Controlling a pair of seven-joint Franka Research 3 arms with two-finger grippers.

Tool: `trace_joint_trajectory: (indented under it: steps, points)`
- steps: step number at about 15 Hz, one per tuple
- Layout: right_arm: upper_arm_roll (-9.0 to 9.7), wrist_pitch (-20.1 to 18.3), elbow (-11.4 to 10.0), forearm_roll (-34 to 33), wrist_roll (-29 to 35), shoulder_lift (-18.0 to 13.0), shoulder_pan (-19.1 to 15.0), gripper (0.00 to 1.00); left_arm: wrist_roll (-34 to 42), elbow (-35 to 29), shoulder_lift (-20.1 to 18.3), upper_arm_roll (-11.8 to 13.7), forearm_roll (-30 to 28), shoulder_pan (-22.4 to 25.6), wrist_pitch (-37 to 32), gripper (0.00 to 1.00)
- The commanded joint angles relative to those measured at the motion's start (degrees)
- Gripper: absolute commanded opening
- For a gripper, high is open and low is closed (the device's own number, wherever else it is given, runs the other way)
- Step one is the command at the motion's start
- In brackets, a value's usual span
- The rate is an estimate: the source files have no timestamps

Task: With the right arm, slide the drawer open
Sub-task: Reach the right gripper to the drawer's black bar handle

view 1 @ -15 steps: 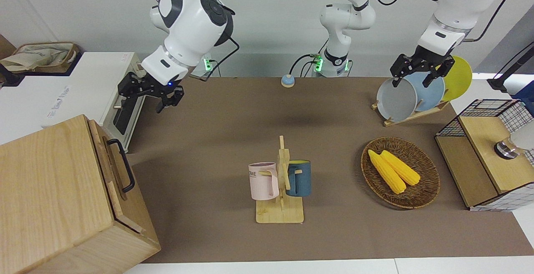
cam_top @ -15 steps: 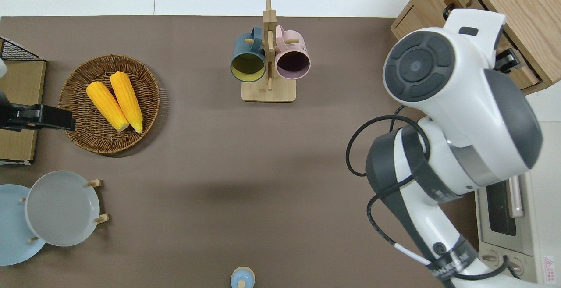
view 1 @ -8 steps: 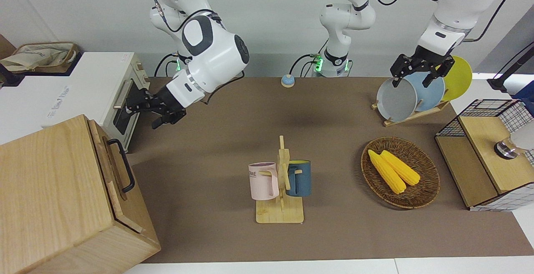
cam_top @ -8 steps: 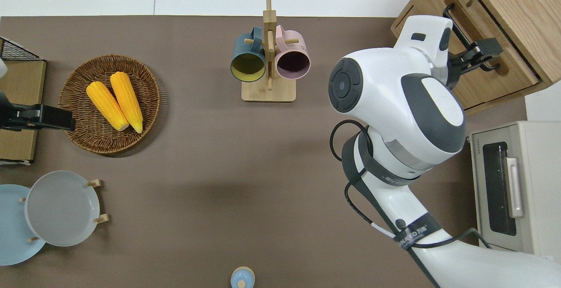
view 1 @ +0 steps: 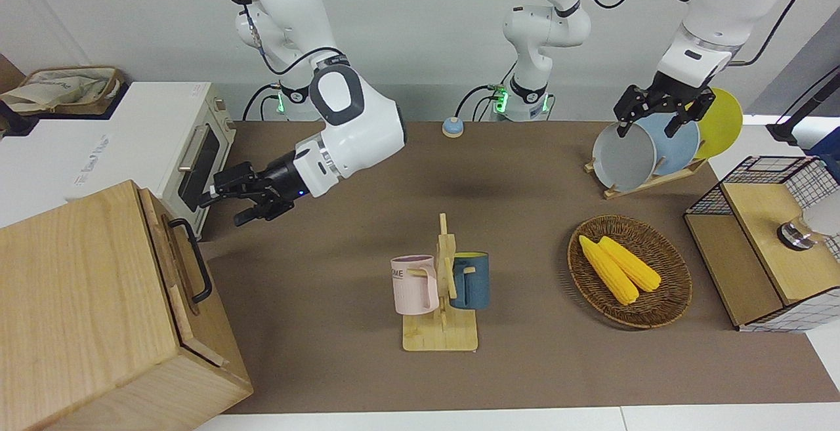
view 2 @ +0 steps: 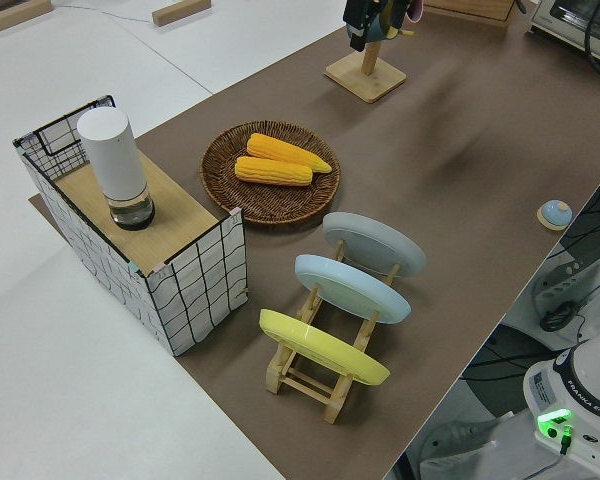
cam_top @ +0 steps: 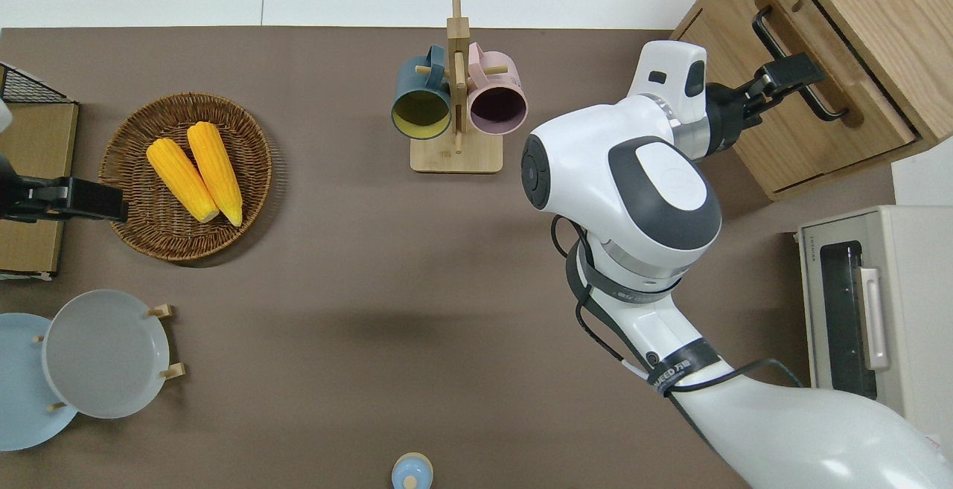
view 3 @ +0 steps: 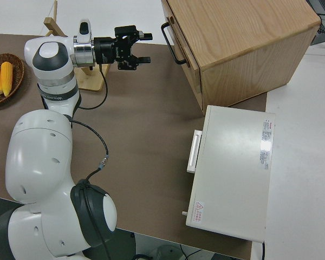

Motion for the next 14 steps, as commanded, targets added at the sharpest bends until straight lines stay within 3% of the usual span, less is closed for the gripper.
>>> trace_joint_trajectory:
  steps: [1,3,10,14]
  points:
    - [0.29,0.3,-2.8,-7.0,5.6,1.8,-0.3,0.985,0.4,1.2,0.8,1.0,0.7,-1.0,0.0,1.0]
    - [0.2,0.4,-4.1,-10.0,8.6,2.6,-0.6,0.985,0.4,1.2,0.8,1.0,0.6,-1.0,0.0,1.0]
    - [-0.15,0.7,-5.1,-17.2,10.5,4.5,-2.2,0.981,0.4,1.2,0.8,1.0,0.7,-1.0,0.0,1.0]
    - [-0.5,3.4,-6.7,-19.3,12.7,4.6,-3.4,0.979,0.4,1.2,0.8,1.0,0.7,-1.0,0.0,1.0]
